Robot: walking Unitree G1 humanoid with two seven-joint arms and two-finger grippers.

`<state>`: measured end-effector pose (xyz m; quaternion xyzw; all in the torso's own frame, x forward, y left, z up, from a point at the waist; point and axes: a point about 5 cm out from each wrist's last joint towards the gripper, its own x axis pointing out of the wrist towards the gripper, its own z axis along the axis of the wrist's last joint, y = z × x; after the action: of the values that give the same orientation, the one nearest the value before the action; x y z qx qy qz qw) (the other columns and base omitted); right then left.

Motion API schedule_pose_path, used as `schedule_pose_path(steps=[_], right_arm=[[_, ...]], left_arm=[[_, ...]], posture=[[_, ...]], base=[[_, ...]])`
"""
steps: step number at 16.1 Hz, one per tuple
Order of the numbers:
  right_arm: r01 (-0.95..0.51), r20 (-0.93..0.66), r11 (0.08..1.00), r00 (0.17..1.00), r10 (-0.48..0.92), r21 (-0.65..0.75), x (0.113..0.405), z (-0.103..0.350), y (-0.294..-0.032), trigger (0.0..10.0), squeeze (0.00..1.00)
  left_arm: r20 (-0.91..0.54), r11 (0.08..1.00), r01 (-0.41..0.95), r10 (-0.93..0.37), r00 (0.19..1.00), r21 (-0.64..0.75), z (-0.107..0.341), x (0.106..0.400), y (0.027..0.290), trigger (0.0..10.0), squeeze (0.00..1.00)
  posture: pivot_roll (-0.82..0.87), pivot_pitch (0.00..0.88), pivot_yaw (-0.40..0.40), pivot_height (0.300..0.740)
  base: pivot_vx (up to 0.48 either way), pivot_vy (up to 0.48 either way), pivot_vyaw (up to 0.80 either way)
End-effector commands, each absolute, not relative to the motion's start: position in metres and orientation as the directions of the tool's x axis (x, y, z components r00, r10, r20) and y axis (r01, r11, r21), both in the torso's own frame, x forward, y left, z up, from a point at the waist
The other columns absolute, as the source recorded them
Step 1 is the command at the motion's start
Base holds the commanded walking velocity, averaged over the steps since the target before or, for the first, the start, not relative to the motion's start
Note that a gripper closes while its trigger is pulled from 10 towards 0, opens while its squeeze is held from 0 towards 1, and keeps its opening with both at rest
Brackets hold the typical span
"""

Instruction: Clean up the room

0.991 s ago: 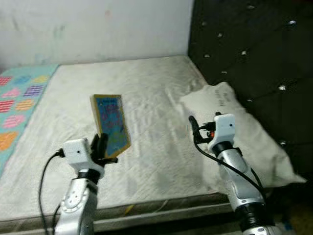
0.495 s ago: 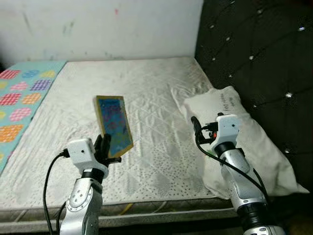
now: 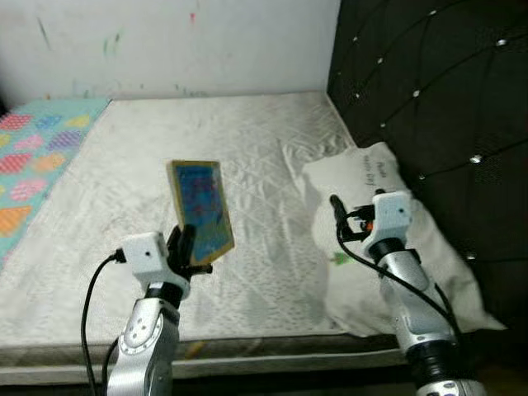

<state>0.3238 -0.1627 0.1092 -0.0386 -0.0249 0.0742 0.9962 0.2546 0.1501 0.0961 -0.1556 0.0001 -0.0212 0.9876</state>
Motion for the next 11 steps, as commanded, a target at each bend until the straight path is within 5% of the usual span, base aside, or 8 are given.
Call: schedule_pose_path(steps=[1, 11], right_arm=[[-0.16, 0.059, 0.984, 0.984, 0.165, -0.083, 0.3272, 0.1142, -0.1572, 10.0, 0.0], [-0.172, 0.052, 0.983, 0.983, 0.176, -0.069, 0.3269, 0.1143, -0.1562, 10.0, 0.0]], left_arm=[[0.042, 0.952, 0.032, -0.02, 0.999, -0.304, 0.1033, 0.2564, 0.1545, 10.0, 0.0], [0.046, 0.948, 0.036, -0.022, 0.999, -0.317, 0.1044, 0.2576, 0.1545, 10.0, 0.0]], posture=[[-0.12, 0.0, 0.03, 0.74], [-0.13, 0.0, 0.036, 0.74]], base=[[0.0, 0.0, 0.0], [0.0, 0.0, 0.0]])
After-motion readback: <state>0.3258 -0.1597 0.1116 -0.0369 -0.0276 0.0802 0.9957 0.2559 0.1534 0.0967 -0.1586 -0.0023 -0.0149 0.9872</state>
